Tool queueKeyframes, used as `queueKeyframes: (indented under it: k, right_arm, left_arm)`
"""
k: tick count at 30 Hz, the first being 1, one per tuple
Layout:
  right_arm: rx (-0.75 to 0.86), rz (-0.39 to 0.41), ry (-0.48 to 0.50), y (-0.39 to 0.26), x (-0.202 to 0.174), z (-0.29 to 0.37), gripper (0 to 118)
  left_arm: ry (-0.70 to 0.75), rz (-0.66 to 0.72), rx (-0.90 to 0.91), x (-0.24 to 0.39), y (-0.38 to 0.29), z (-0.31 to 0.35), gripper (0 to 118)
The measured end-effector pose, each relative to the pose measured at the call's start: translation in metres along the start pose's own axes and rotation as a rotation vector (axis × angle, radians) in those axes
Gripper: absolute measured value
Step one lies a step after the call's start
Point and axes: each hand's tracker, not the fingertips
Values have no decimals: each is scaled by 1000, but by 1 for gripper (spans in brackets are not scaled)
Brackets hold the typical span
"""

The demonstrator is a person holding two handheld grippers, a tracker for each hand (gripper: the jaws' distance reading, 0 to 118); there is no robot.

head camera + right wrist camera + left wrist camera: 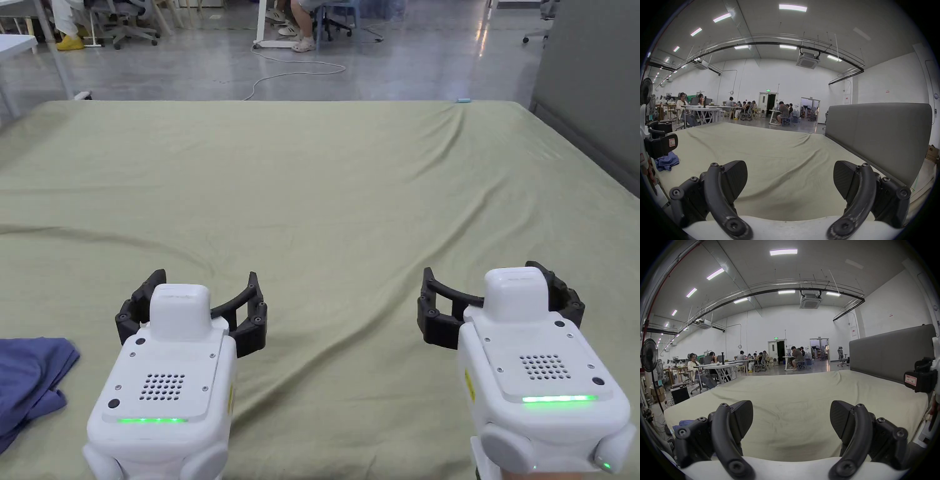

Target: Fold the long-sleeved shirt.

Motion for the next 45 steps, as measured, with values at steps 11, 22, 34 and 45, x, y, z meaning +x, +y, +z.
queueKeyframes:
  k: [11, 22, 34, 45]
  right_arm:
    - [-5, -8, 6, -1, 1, -1, 107]
    - [-73, -54, 17, 6, 2, -3, 107]
    - [-206, -201, 6, 27, 12, -3, 107]
    - [-257, -244, -41, 26, 18, -10, 107]
  left_arm:
    - [4, -5, -1, 1, 0, -1, 99]
    - [0, -8, 4, 1, 2, -1, 99]
    - [9, 3, -12, -2, -2, 0, 99]
    - [15, 9, -16, -4, -3, 1, 99]
